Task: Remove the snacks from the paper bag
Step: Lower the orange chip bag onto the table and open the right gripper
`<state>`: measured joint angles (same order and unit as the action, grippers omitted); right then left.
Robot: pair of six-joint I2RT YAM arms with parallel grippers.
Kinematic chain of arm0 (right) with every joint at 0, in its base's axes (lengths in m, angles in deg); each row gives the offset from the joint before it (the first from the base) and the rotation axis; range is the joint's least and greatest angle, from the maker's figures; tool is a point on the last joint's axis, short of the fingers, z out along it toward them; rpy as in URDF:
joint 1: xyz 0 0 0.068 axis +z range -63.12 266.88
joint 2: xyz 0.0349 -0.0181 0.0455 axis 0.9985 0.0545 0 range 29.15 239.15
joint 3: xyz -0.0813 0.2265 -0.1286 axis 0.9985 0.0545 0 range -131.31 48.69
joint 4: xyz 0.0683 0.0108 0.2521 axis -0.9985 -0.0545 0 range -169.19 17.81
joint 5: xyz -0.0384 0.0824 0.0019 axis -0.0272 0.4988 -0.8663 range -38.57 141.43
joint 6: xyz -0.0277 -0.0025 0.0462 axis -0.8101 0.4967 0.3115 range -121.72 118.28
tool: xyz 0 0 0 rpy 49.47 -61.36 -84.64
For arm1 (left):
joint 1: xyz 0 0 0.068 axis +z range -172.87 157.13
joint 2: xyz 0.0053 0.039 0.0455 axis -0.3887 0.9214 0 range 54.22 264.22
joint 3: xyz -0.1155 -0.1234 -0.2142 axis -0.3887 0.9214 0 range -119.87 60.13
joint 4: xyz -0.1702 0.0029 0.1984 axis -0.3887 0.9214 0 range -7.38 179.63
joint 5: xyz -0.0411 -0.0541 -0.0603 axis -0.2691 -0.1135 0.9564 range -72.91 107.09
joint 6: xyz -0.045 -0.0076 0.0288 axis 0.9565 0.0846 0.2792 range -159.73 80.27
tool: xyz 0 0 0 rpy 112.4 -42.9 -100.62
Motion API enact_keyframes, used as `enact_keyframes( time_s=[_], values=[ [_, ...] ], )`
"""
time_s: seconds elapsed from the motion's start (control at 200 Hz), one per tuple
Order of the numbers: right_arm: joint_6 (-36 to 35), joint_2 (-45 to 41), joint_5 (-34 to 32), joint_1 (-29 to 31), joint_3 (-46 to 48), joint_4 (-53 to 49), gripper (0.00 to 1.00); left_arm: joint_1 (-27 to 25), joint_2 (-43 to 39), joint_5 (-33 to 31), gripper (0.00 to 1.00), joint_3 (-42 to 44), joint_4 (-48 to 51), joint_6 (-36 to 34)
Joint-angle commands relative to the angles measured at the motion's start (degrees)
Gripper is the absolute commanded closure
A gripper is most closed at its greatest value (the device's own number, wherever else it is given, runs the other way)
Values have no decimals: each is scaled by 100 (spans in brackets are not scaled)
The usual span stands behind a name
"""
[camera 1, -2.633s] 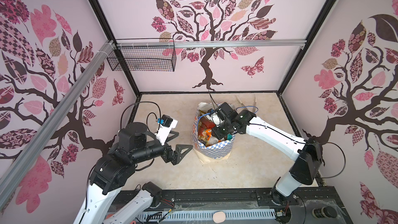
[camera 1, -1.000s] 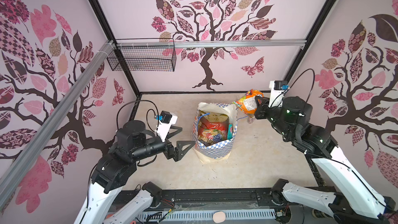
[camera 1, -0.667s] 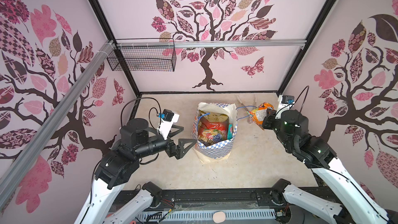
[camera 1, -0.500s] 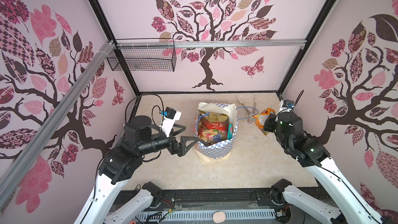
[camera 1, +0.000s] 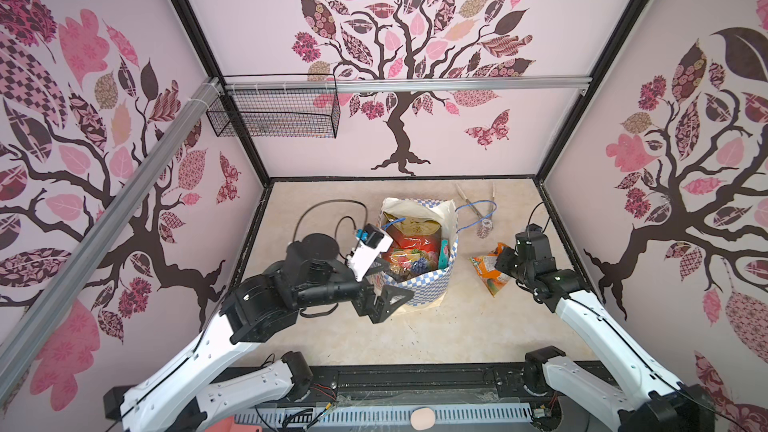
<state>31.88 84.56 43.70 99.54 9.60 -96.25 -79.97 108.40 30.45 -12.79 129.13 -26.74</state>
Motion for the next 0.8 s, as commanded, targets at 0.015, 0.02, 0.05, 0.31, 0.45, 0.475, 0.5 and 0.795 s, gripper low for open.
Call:
enact_keyframes(
  time_s=[0.015,0.02,0.05,0.31,0.45,0.475,0.5,0.795],
  values=[
    [265,234,342,-62,217,733,87,-614,566,-1018,1,-352,157,-271],
    [267,247,351,-67,231,756,87,-629,589,-1028,1,-362,153,-271],
    [290,302,395,-77,315,837,87,-708,699,-1091,2,-393,126,-271],
    [510,658,713,-159,874,1386,82,-1290,1307,-1317,2,-405,-463,-108],
    [531,694,547,-158,947,1329,56,-1417,1580,-1419,1,-403,-474,119],
    [519,670,529,-159,947,1297,53,-1435,1604,-1421,1,-394,-484,139],
    [510,641,515,-158,946,1270,49,-1435,1609,-1418,2,-389,-502,155],
    [568,10,126,-160,409,600,9,-1453,1388,-1777,1,-368,-558,107]
  ],
)
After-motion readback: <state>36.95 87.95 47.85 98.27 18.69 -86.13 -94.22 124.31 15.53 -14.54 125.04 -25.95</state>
